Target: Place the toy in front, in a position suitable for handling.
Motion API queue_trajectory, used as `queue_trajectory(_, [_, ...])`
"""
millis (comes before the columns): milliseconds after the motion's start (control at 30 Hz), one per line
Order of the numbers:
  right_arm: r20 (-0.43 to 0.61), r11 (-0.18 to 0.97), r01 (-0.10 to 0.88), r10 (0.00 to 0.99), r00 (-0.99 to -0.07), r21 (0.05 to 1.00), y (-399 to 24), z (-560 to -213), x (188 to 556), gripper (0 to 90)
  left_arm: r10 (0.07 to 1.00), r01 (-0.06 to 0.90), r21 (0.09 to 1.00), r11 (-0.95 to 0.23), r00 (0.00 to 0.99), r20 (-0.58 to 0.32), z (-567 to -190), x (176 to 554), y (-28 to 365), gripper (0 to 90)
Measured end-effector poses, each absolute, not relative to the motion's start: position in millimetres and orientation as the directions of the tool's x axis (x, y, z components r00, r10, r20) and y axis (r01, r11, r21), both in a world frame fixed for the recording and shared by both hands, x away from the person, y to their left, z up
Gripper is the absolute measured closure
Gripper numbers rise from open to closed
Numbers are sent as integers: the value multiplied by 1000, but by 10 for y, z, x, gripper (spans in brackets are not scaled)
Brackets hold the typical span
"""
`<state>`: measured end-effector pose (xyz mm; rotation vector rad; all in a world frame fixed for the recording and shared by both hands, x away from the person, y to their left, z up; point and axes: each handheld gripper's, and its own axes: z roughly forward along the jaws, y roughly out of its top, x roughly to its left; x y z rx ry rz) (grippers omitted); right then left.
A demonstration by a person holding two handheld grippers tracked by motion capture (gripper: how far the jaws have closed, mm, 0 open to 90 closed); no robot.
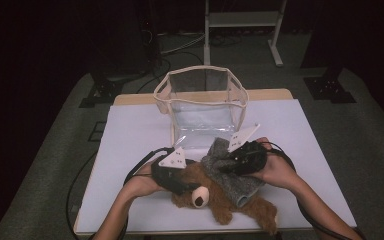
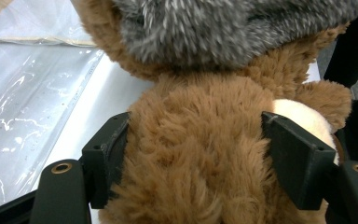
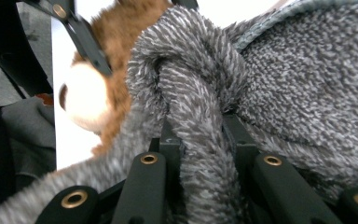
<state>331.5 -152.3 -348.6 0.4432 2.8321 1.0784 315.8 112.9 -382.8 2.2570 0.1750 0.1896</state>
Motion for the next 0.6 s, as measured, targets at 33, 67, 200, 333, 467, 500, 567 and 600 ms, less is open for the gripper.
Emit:
queue_trajectory(33, [46,695,252,301,-953,673,-1592,-3496,3329,724,189,66,770,-634,979,72,-3829,3163,1130,277])
queue_trajectory(67, [67,680,275,315,-947,680,-1661,-3497,3325,724,188,66,770,-634,980,71,-3828,3167,1131,277])
queue_trajectory(200, [102,645,328,362,-927,691,-1959,-3498,3286,724,190,75,776,-627,980,59,-3835,3171,1137,276])
queue_trajectory(333, [124,613,375,411,-903,696,-2289,-3545,3239,724,197,88,785,-613,980,43,-3852,3182,1152,276])
queue_trajectory(467, [156,568,419,453,-878,708,-2564,-3652,3194,724,201,100,789,-606,979,30,-3861,3192,1156,271])
queue_trajectory(500, [173,552,437,465,-868,710,-2633,-3688,3184,724,201,102,790,-605,979,28,-3862,3194,1153,269])
queue_trajectory(567, [191,533,463,488,-852,708,-2756,-3745,3162,724,201,102,790,-605,979,28,-3861,3195,1152,268])
queue_trajectory(600, [196,522,473,498,-845,710,-2812,-3760,3151,724,200,100,789,-606,979,30,-3861,3195,1153,268])
